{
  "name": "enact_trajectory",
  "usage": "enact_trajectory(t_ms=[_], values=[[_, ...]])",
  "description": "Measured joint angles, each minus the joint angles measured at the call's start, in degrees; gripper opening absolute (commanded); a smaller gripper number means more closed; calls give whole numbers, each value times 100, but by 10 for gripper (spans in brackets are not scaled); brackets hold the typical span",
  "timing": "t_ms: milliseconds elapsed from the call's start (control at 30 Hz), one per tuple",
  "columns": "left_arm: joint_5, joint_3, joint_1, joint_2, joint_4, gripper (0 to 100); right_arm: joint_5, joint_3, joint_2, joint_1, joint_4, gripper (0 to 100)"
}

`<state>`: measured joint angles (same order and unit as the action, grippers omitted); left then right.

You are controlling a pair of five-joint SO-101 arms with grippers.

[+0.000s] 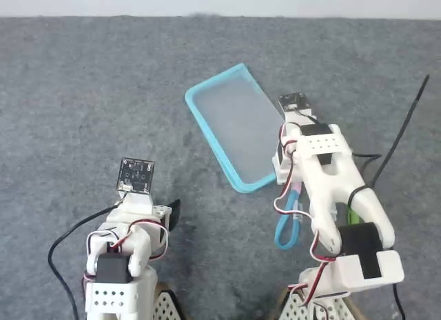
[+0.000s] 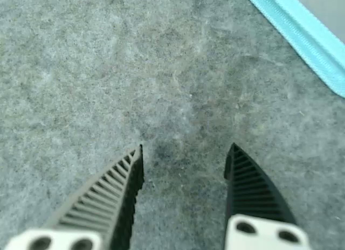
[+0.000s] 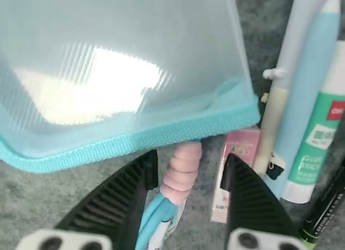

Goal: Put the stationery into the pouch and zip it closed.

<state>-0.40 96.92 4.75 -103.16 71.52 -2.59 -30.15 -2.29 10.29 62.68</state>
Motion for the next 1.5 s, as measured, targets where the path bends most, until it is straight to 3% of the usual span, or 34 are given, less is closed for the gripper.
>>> enact_trajectory(t_ms=[467, 700, 800, 933, 1067, 1167, 1300, 1500], values=[[0, 0, 0, 0, 0, 236, -9, -35, -440, 158, -35, 12], [0, 0, 0, 0, -44, 236, 18, -62, 563, -246, 132, 7], [0, 0, 0, 0, -510, 236, 18, -62, 1020, -281, 255, 7], [0, 0, 0, 0, -721, 238, -475, -62, 1301, -255, 448, 10], [-9, 0, 211, 0, -782, 237, -756, -62, 1354, -255, 686, 111], [-580, 0, 308, 0, -1002, 236, -703, -62, 1354, -176, 976, 206], [-1371, 0, 554, 0, -985, 236, -615, -62, 1345, 149, 1064, 216], [-1556, 0, 703, 0, -809, 236, -387, -62, 695, 897, 1020, 216]])
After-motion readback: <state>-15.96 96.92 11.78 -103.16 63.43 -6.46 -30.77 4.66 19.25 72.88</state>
